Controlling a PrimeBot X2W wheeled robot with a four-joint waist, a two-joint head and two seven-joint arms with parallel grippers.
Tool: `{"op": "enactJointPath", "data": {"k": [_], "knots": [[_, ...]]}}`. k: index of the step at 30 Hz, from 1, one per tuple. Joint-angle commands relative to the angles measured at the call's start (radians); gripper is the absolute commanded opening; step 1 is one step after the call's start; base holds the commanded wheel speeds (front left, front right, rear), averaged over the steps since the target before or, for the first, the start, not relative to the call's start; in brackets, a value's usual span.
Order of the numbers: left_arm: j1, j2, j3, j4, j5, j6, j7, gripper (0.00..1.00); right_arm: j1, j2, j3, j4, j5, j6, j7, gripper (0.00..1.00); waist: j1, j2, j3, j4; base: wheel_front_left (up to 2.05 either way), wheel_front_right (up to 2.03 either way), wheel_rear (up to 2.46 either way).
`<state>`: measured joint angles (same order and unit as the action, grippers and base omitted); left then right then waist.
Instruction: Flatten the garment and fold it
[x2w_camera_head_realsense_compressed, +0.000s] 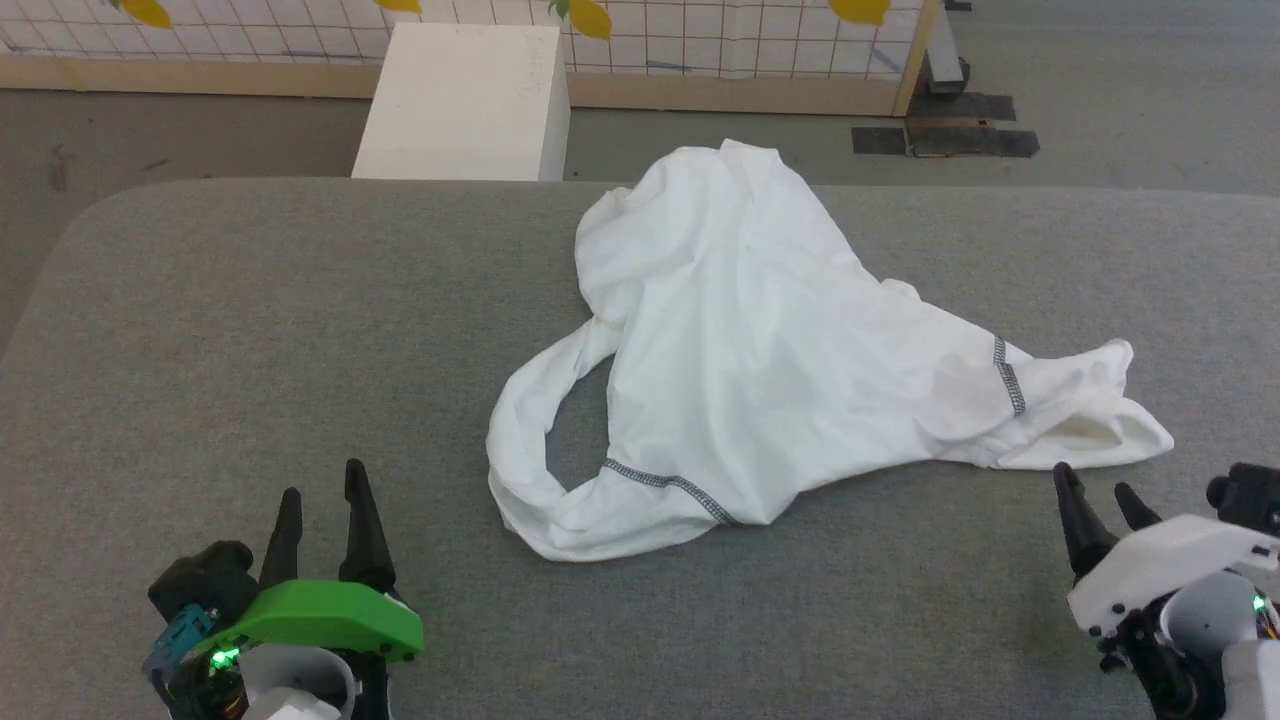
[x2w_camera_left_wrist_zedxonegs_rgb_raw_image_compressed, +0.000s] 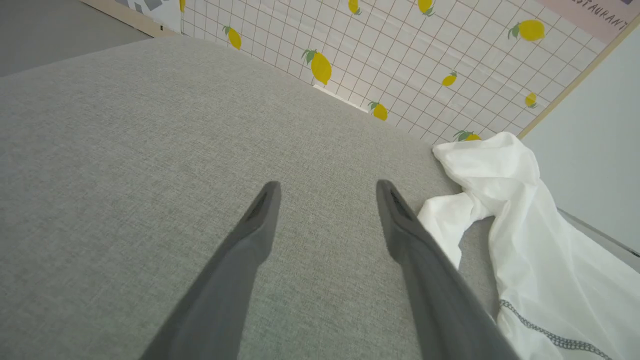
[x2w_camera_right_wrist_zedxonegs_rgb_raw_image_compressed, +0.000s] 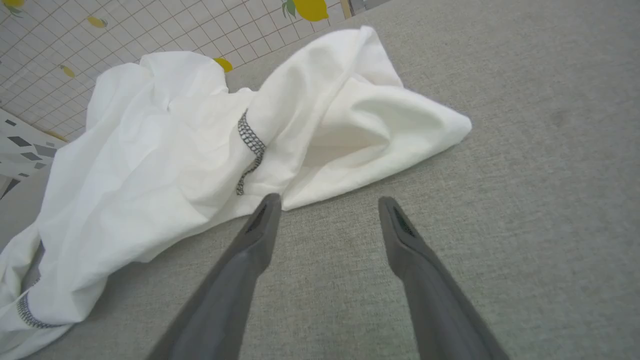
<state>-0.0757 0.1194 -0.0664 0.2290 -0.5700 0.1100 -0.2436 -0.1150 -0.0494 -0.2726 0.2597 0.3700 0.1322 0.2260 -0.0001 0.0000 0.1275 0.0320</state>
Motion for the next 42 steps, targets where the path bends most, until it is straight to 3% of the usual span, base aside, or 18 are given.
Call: {"op": "enactJointPath", "data": {"k": [1, 5, 13, 14, 16, 25, 27, 34, 39, 40, 41, 42], "knots": [[0.013, -0.006, 0.001, -0.02, -0.009, 0.008, -0.004, 1.0, -0.046, -0.001, -0.007, 0.006, -0.029, -0.002, 0.038, 1.0, 0.0001, 0.0, -0.012, 0.015, 0.0, 0.0, 0.0], [0.024, -0.015, -0.017, -0.056, -0.015, 0.012, 0.013, 1.0, -0.148, -0.001, -0.037, 0.052, -0.156, -0.002, 0.162, 1.0, 0.0001, 0.0, -0.001, 0.028, 0.0, 0.0, 0.0], [0.008, -0.022, -0.043, -0.069, -0.017, 0.009, 0.027, 1.0, -0.259, -0.001, -0.041, 0.16, -0.28, -0.002, 0.226, 1.0, 0.0001, 0.0, 0.031, 0.051, 0.0, 0.0, 0.0], [0.008, -0.022, -0.043, -0.069, -0.018, 0.009, 0.026, 1.0, -0.265, -0.001, -0.041, 0.168, -0.282, -0.002, 0.224, 0.38, 0.0001, 0.0, 0.034, 0.051, 0.0, 0.0, 0.0], [0.008, -0.02, -0.041, -0.07, -0.02, 0.01, 0.025, 1.0, -0.277, -0.001, -0.027, 0.179, -0.274, -0.002, 0.208, 0.0, 0.0001, 0.0, 0.039, 0.048, 0.0, 0.0, 0.0], [0.012, -0.018, -0.039, -0.069, -0.03, 0.011, 0.024, 1.0, -0.214, -0.001, 0.051, 0.105, -0.149, -0.002, 0.164, 0.0, 0.0001, 0.0, 0.027, 0.014, 0.0, 0.0, 0.0], [0.013, -0.019, -0.039, -0.07, -0.034, 0.011, 0.026, 1.0, -0.153, -0.001, 0.07, 0.046, -0.088, -0.002, 0.209, 0.0, 0.0001, 0.0, 0.02, 0.008, 0.0, 0.0, 0.0], [0.024, -0.015, -0.041, -0.068, -0.045, 0.018, 0.047, 1.0, 0.167, -0.002, 0.062, -0.145, 0.026, -0.002, 0.557, 0.0, 0.0001, 0.0, 0.006, -0.025, 0.0, 0.0, 0.0], [0.026, -0.013, -0.046, -0.06, -0.054, 0.03, 0.079, 1.0, 0.259, -0.001, 0.04, -0.22, 0.085, -0.002, 0.649, 0.0, 0.0001, 0.0, 0.006, -0.048, 0.0, 0.0, 0.0], [0.027, -0.015, -0.046, -0.055, -0.061, 0.034, 0.093, 1.0, 0.253, -0.001, 0.039, -0.243, 0.095, -0.002, 0.618, 0.07, 0.0001, 0.0, 0.005, -0.053, 0.0, 0.0, 0.0], [0.028, -0.015, -0.048, -0.052, -0.066, 0.036, 0.106, 1.0, 0.244, -0.001, 0.035, -0.261, 0.106, -0.002, 0.577, 0.75, 0.0001, 0.0, 0.005, -0.058, 0.0, 0.0, 0.0], [0.027, -0.015, -0.053, -0.05, -0.071, 0.034, 0.12, 1.0, 0.226, -0.001, 0.015, -0.277, 0.118, -0.002, 0.506, 1.0, 0.0001, 0.0, 0.005, -0.061, 0.0, 0.0, 0.0]]}}
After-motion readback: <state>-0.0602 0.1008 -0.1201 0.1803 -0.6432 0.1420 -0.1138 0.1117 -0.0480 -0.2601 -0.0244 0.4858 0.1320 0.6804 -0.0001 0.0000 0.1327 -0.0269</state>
